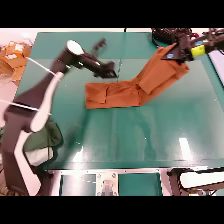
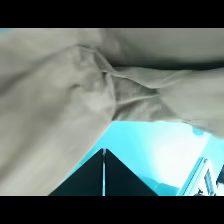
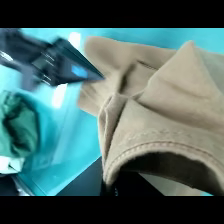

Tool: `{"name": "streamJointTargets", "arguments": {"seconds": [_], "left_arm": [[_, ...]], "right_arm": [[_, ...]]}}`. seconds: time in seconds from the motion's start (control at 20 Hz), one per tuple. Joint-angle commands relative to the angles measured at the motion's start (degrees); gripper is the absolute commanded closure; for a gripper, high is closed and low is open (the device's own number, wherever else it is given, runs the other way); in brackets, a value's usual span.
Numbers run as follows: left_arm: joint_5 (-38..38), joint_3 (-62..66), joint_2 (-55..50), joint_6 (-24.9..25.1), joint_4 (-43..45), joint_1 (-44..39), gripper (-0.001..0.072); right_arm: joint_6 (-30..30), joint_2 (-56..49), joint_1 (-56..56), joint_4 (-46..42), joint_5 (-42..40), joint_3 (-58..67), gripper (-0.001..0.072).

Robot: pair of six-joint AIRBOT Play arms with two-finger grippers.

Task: Fold the shirts.

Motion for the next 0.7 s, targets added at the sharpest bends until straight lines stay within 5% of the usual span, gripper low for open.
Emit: {"name": "streamJointTargets", "arguments": {"seconds": [0.0,0.25,0.3,0.35,0.4,0.65], "left_arm": [[-6.32,0.42,6.84,0.04,1.16,9.51,0.0678],[-9.44,-0.31,10.25,3.61,1.05,17.86,0.0678],[-10.25,-0.46,10.23,4.26,1.11,18.82,0.0678],[-11.13,-1.01,10.23,4.59,1.03,19.67,0.0678],[-11.76,-1.57,10.23,4.79,1.07,20.33,0.0678],[-12.96,-2.8,10.23,7.58,2.73,21.22,0.0678]], "right_arm": [[3.39,-3.08,10.25,0.13,-7.52,0.04,0.0695],[4.35,-15.67,31.45,0.22,-28.61,0.04,0.0693],[4.35,-18.62,35.43,0.22,-34.03,0.04,0.0597],[4.35,-21.22,38.8,0.2,-38.14,0.07,0.0342],[4.35,-22.6,40.61,0.09,-39.21,0.07,0.0207],[11.56,-18.16,30.05,-9.97,-26.64,0.17,0.0222]]}}
